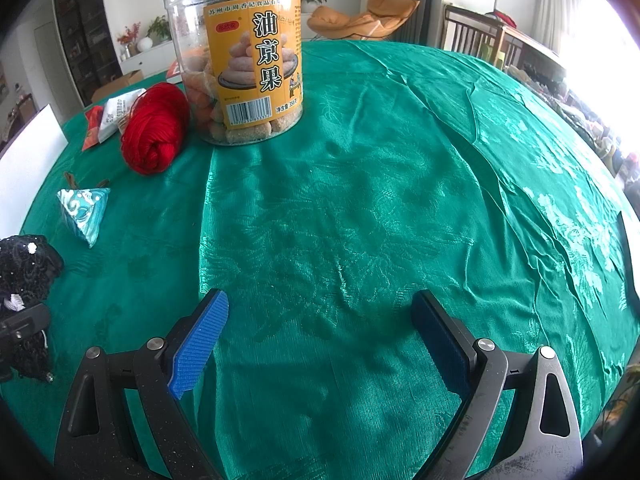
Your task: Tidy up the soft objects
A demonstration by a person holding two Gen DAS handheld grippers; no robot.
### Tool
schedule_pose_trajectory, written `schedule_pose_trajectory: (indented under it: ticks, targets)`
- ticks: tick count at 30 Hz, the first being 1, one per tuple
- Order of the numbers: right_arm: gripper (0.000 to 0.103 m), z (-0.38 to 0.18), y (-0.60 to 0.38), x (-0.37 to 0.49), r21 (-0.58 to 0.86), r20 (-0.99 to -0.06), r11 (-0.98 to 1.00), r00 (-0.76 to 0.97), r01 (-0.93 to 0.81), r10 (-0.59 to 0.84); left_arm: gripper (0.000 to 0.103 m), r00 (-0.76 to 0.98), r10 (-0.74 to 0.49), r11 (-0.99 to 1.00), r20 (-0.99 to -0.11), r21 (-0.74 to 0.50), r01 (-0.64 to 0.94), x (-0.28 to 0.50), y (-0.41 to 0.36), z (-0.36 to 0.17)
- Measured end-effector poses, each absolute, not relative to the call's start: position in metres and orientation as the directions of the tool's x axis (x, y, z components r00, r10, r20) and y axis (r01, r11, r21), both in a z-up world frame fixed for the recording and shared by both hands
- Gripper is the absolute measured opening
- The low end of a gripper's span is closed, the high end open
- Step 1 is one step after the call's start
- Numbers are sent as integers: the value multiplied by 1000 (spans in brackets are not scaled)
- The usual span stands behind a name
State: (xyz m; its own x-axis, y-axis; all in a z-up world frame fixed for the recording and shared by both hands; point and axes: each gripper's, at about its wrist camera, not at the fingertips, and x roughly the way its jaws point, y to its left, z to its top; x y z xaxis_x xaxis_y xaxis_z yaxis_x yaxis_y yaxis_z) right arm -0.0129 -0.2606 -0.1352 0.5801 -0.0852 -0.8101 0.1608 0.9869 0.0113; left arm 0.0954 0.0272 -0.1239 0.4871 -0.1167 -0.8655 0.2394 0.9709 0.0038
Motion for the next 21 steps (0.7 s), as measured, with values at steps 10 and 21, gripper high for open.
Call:
schedule_pose_trajectory:
  ticks: [10,21]
  targets:
    - [95,-135,-261,-13,12,-809,987,581,163,-86,102,552,-130,976,-824,-9,216,105,42,-136]
    - [95,-135,-261,-14,13,-809,987,582,163,-86,103,560,-131,977,-818,-12,212,107,43,-137]
